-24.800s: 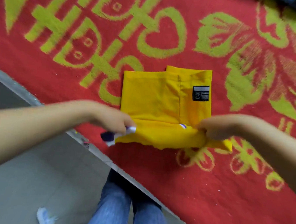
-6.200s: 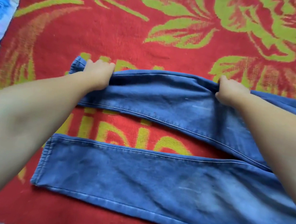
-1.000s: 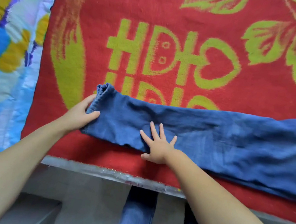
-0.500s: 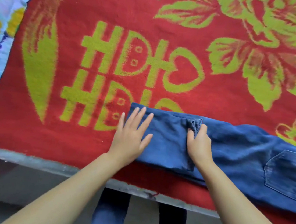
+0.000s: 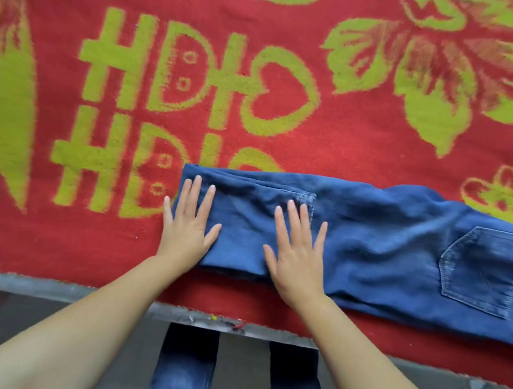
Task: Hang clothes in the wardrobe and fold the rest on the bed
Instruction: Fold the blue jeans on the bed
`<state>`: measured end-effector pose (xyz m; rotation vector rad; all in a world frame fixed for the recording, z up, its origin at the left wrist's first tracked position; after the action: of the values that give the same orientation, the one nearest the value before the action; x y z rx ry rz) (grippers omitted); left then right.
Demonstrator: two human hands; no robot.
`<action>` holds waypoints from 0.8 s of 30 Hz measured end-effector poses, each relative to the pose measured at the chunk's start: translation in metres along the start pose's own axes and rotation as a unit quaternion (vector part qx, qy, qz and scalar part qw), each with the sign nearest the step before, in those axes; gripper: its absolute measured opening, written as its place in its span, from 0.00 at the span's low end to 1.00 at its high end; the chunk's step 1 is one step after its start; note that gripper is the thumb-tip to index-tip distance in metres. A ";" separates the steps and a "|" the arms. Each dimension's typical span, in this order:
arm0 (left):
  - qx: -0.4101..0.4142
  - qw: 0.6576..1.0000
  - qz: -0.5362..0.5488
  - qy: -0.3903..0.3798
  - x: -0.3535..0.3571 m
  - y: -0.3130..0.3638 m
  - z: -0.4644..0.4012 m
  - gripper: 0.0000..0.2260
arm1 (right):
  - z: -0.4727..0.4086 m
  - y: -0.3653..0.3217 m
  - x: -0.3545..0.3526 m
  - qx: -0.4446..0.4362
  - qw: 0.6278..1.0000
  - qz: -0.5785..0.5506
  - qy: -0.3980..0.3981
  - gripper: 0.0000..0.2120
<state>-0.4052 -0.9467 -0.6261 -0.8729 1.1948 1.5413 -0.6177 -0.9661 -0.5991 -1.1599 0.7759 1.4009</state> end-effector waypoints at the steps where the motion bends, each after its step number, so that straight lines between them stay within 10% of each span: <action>1: -0.038 0.998 0.035 0.019 -0.002 -0.002 0.005 0.36 | 0.003 0.007 0.012 -0.002 0.997 0.031 -0.066 0.35; 7: -0.301 0.881 0.364 0.033 -0.022 -0.023 0.014 0.20 | -0.001 0.016 0.022 0.036 0.974 0.083 -0.207 0.35; 11: -0.183 0.875 0.447 0.020 -0.071 0.016 0.011 0.15 | 0.001 -0.006 -0.028 0.090 0.951 -0.164 -0.245 0.32; 14: -0.045 0.867 0.493 -0.057 -0.107 0.079 0.018 0.22 | 0.005 -0.023 -0.085 0.125 0.810 -0.511 -0.259 0.33; 20: 0.231 0.899 0.346 -0.138 -0.105 0.200 0.030 0.33 | 0.000 0.066 -0.145 0.186 0.881 -0.430 -0.066 0.05; 24: 0.205 0.960 0.188 0.009 -0.061 0.221 0.010 0.29 | 0.015 0.178 -0.144 0.280 0.873 -0.400 0.002 0.01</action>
<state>-0.5998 -0.9652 -0.5067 -0.3995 1.6904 1.4926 -0.8060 -1.0315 -0.4860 -0.8535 0.5407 0.4297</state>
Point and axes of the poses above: each hand's wrist, its own z-axis away from the middle knuckle, its own x-axis out of the palm, y = z × x, the point moved 3 cm from there along -z, towards the middle knuckle, and after that the axes turned 7 degrees about x, right-handed, at the moved point
